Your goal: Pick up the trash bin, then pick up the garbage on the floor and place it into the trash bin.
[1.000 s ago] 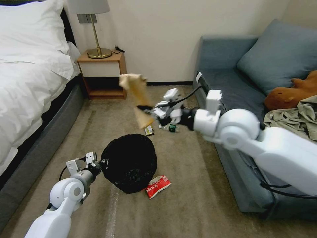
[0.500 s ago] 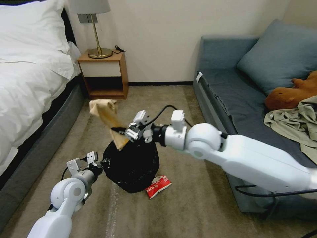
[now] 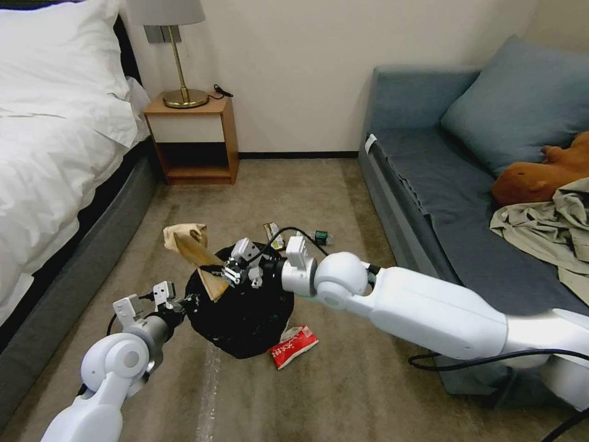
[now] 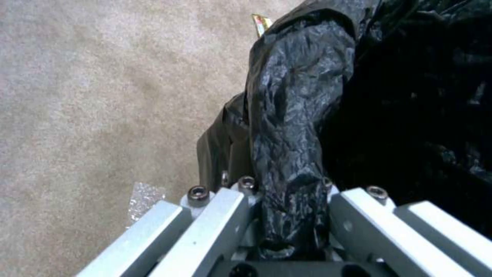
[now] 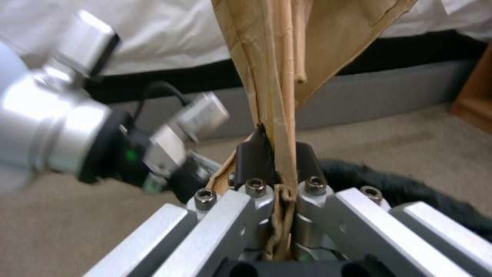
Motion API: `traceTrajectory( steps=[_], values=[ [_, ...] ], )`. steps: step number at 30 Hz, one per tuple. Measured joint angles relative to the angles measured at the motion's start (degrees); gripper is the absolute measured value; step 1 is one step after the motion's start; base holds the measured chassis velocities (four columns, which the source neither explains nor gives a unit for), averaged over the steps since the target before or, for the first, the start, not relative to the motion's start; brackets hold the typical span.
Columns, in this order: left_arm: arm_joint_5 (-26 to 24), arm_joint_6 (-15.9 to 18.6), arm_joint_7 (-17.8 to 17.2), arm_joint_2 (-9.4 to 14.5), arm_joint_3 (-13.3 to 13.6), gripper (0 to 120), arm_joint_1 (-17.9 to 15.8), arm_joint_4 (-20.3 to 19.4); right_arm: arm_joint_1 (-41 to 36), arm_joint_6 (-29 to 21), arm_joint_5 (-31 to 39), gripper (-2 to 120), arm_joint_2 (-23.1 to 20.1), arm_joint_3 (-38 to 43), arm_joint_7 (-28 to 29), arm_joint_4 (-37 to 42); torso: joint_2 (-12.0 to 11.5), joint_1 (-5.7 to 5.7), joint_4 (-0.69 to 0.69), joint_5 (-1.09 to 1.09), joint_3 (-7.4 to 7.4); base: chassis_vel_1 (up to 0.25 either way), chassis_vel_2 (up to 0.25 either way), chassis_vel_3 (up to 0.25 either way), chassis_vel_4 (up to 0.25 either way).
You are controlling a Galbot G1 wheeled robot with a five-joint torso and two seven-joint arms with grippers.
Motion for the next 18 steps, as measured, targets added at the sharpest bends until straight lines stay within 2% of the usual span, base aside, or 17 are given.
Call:
traceTrajectory(
  steps=[7,14,18],
  values=[
    [-1.23,0.15,0.01,0.22,-0.04,2,0.13,-0.65,-1.05,1.19,-2.14,0,1.17,-0.91,-0.65,-4.41,0.00,0.00,0.00,0.00,0.00,0.000,0.000,0.000,0.000],
    [-1.88,0.24,-0.12,0.31,-0.23,2,0.63,-1.41,-1.24,1.83,-4.50,0,0.26,-0.70,-1.96,-6.54,0.00,0.00,0.00,0.00,0.00,0.000,0.000,0.000,0.000],
    [-2.23,0.35,-0.40,0.47,-0.46,2,0.91,-1.82,-1.24,2.21,-6.47,9,-0.65,-0.28,-3.26,-7.57,0.00,0.00,0.00,0.00,0.00,0.000,0.000,0.000,0.000]
  ],
)
